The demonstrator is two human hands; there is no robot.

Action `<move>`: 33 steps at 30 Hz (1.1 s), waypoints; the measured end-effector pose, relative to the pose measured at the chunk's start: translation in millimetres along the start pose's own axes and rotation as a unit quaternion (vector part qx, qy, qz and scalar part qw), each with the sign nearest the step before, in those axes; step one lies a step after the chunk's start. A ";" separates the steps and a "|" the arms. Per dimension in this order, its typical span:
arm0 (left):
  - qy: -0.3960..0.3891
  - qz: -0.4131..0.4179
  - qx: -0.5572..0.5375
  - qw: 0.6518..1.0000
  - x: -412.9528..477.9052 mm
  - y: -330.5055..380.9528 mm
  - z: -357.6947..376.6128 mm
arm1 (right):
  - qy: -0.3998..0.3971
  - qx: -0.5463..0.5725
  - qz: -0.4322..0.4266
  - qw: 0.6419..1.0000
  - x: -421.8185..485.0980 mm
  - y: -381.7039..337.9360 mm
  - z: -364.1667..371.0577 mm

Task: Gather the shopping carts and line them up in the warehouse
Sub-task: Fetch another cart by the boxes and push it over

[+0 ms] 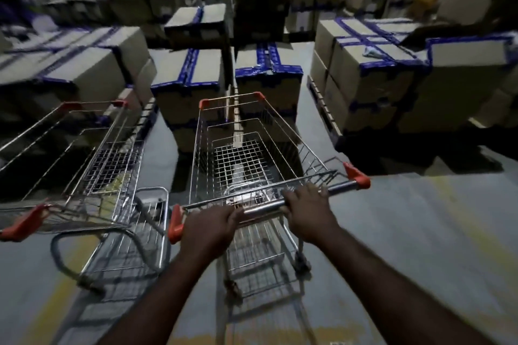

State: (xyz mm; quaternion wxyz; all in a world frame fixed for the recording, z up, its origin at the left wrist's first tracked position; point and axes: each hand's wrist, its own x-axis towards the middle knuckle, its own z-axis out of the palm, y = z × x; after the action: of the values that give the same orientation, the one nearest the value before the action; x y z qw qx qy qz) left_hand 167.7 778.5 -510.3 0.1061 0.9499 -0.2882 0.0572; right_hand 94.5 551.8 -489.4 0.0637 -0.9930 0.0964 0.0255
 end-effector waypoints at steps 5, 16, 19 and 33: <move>0.014 -0.050 -0.012 0.999 36.6 -24.8 -3.6 | 0.006 0.033 -0.053 0.998 60.6 -3.0 -6.7; 0.009 -0.063 0.011 0.998 132.0 -125.8 -8.8 | -0.010 0.011 -0.140 0.990 183.0 -33.9 -13.3; -0.005 -0.074 0.039 0.997 158.6 -153.5 -10.7 | -0.028 -0.002 -0.150 0.988 216.8 -46.6 -14.4; -0.086 -0.098 0.036 0.991 260.8 -178.0 -30.7 | -0.032 0.077 -0.137 0.987 288.7 -103.3 -21.5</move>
State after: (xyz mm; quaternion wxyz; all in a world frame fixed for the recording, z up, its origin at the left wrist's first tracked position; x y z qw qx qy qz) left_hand 481.6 790.4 -466.2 0.0514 0.9782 -0.1996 -0.0247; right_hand 398.4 595.2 -473.7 0.1455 -0.9877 -0.0414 0.0404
